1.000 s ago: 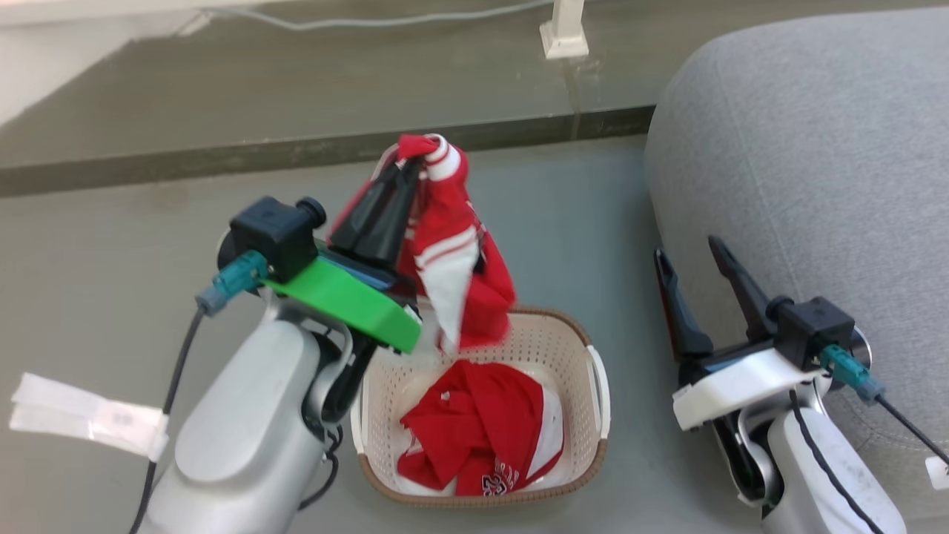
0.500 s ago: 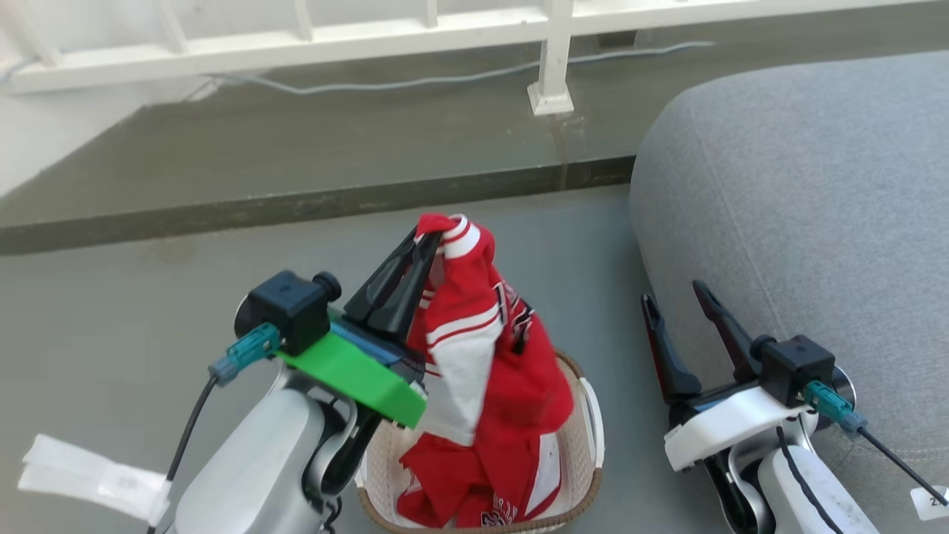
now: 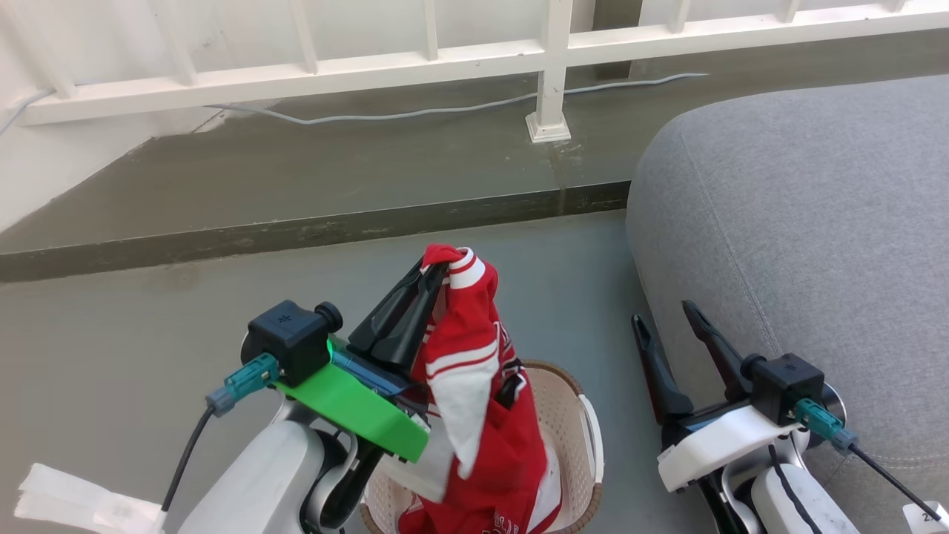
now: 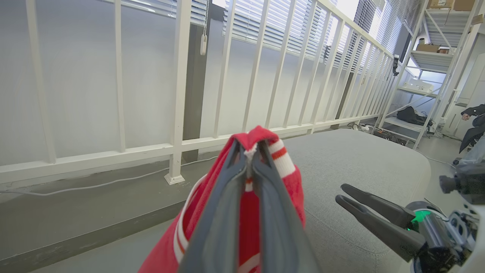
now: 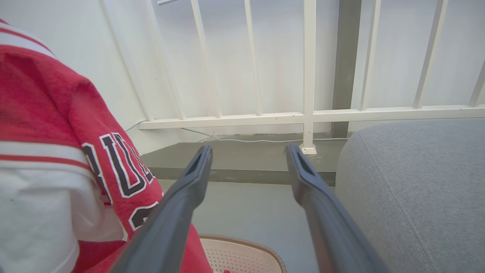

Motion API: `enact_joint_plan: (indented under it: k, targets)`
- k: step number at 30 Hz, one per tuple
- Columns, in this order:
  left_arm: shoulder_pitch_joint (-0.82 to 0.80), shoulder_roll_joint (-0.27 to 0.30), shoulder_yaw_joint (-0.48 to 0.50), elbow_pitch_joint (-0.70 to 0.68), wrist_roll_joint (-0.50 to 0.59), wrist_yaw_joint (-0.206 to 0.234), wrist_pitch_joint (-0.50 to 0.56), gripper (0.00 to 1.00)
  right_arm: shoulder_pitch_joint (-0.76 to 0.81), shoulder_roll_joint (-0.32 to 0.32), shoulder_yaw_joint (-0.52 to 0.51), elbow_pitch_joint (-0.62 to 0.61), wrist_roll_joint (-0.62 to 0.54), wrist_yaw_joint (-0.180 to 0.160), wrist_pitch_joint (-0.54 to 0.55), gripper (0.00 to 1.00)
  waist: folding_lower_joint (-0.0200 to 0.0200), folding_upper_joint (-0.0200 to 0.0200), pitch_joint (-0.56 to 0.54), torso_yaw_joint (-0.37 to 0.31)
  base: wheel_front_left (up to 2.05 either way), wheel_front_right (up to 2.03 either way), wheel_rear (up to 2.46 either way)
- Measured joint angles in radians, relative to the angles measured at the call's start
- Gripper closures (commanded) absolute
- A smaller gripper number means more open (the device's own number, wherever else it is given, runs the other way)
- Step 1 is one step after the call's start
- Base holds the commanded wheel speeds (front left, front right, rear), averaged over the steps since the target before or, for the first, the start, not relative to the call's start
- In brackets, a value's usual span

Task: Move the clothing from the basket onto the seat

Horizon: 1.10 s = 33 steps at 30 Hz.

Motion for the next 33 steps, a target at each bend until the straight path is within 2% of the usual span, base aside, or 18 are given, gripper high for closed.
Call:
enact_joint_plan:
  k: [14, 16, 26, 33]
  targets:
    - [0.026, 0.013, -0.001, -0.057, 0.0, 0.014, 0.018, 1.0, 0.0, 0.002, 0.046, -0.02, 0.012, 0.011, 0.0, 0.0, 0.0, 0.0, -0.014, 0.005, 0.0, 0.0, 0.0]
    - [0.03, 0.014, -0.001, -0.062, 0.0, 0.016, 0.026, 1.0, 0.0, 0.002, 0.054, -0.023, 0.012, 0.021, 0.0, 0.0, 0.0, 0.0, -0.016, 0.007, 0.0, 0.0, 0.0]
    - [0.034, 0.016, -0.013, -0.094, -0.001, 0.023, 0.044, 1.0, -0.006, 0.004, 0.213, -0.026, 0.018, 0.062, 0.018, 0.0, 0.0, 0.0, -0.017, 0.016, 0.0, 0.0, 0.0]
    - [0.033, 0.011, -0.037, -0.118, -0.001, 0.023, 0.06, 1.0, -0.065, 0.005, 0.282, 0.008, 0.027, 0.062, 0.02, 0.0, 0.0, 0.0, -0.015, 0.037, 0.0, 0.0, 0.0]
